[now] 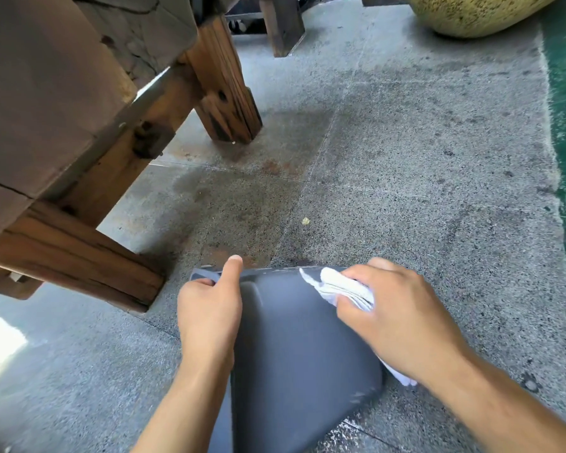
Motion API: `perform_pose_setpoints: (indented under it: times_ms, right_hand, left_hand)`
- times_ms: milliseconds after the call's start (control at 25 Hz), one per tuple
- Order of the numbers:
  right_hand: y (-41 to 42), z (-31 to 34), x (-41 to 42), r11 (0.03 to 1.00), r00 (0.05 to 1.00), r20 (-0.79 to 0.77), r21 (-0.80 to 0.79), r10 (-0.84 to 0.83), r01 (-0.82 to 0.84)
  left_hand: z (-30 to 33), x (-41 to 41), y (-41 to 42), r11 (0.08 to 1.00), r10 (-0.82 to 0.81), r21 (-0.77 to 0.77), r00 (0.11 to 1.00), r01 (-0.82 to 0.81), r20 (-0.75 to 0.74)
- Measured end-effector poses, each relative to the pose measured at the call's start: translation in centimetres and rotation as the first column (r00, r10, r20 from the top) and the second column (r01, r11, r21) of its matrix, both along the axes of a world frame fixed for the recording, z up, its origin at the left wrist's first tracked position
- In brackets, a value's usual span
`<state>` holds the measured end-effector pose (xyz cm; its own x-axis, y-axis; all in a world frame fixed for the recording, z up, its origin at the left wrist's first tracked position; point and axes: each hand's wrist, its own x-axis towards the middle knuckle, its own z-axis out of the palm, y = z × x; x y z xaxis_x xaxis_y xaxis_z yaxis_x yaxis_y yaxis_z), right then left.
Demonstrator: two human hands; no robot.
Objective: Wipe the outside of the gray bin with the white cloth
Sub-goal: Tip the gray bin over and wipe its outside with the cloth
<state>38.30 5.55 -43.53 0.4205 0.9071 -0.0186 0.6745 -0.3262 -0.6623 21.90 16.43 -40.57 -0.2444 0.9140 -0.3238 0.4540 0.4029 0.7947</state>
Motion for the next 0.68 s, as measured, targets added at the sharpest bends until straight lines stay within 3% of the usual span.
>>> perform_pose_setpoints:
  times_ms: [160, 440, 680]
  right_hand:
    - [0.3, 0.6, -0.5, 0.999, 0.999, 0.009, -0.002, 0.036, -0.036]
    - [0.5, 0.8, 0.1, 0.999, 0.999, -0.009, 0.002, 0.034, -0.034]
    - [0.5, 1.0, 1.6, 1.0, 1.0, 0.001, -0.009, 0.006, -0.006]
  left_hand:
    - [-1.1, -1.2, 0.2, 0.98, -0.033, 0.187, 0.985, 0.066, -0.171]
    - [0.0, -3.3, 1.1, 0.828, -0.411, 0.193, 0.804, 0.526, -0.429]
    - [-0.7, -4.7, 1.9, 0.687, -0.465, 0.252, 0.678, 0.682, -0.569]
